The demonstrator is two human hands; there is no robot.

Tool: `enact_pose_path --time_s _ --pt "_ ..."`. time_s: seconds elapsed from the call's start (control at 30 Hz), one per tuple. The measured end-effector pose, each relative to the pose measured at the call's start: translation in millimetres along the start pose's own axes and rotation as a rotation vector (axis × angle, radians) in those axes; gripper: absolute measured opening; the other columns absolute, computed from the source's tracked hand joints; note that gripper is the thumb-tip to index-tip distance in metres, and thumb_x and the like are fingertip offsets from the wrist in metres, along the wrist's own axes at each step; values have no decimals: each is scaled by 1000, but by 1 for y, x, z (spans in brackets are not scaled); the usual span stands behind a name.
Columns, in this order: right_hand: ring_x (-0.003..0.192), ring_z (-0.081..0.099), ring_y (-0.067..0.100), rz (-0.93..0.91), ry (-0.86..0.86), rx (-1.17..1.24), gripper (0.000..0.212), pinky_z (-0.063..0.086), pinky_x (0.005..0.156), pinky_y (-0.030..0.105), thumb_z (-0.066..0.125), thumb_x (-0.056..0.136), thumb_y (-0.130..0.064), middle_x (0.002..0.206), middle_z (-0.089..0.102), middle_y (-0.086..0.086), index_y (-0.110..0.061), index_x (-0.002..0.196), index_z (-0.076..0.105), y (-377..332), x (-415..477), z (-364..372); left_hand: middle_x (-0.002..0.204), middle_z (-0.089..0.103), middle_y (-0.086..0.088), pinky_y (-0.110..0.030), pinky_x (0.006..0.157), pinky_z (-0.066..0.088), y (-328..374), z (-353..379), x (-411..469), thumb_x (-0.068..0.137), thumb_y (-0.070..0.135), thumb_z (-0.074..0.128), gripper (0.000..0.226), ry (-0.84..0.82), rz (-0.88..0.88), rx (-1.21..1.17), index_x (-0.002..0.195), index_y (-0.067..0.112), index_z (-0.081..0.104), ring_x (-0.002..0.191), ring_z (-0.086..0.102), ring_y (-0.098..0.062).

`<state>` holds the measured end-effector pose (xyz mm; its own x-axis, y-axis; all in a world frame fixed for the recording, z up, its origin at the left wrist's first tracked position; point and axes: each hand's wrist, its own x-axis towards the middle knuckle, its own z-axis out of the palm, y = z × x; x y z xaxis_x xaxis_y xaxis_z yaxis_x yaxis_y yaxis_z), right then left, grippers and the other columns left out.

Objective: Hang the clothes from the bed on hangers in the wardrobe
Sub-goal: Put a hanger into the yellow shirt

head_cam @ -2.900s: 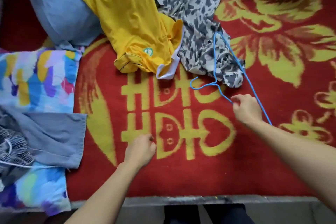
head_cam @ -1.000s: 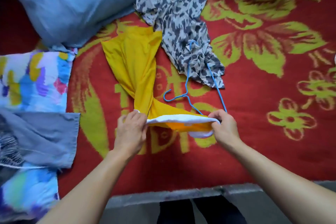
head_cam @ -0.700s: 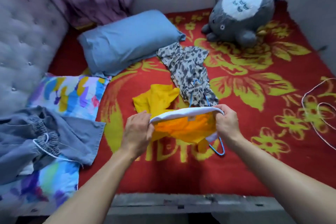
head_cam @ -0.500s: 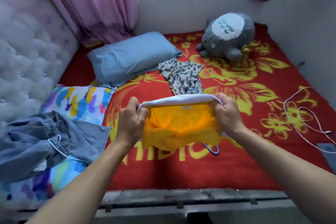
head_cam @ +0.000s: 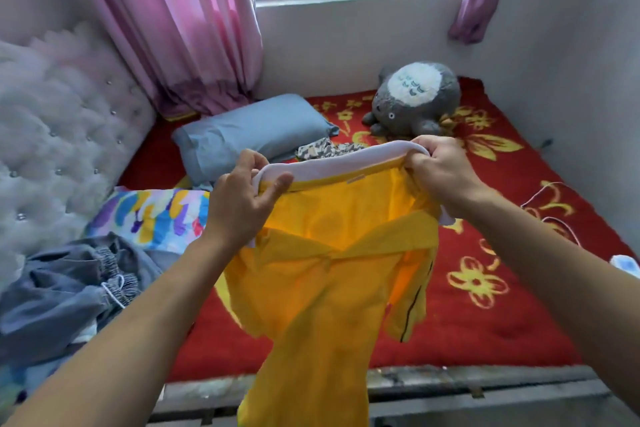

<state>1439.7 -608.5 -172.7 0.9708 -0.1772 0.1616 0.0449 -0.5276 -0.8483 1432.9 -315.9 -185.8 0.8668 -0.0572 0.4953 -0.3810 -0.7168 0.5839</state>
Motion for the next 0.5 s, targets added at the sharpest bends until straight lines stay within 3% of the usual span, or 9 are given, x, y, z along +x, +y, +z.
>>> enact_pose_path --time_s 0.1,0.23,0.37,0.5 --pt "65 55 21 80 -87 -170 19 48 61 44 47 76 -17 68 61 1 -9 77 64 39 16 22 70 62 -1 -39 56 46 -28 32 -3 79 62 53 42 -178 11 176 85 20 57 67 58 -26" --pt "74 61 27 178 -301 -449 18 51 64 40 46 74 -21 75 65 2 -17 80 63 119 19 68 62 49 0 -36 50 34 -80 92 -29 89 47 56 37 -443 -123 297 63 23 46 65 53 -28" --pt "73 57 31 267 -520 -548 8 41 58 38 50 80 -14 72 61 4 -16 75 55 198 5 114 81 47 2 -34 58 35 -120 143 -63 96 35 51 21 -578 -341 391 80 21 53 82 56 -28" --pt "72 53 27 298 -669 -500 23 30 58 36 50 82 -10 67 52 -2 -25 65 44 251 -9 150 89 55 -2 -41 66 48 -153 180 -89 95 29 47 13 -604 -536 384 90 18 50 88 58 -32"
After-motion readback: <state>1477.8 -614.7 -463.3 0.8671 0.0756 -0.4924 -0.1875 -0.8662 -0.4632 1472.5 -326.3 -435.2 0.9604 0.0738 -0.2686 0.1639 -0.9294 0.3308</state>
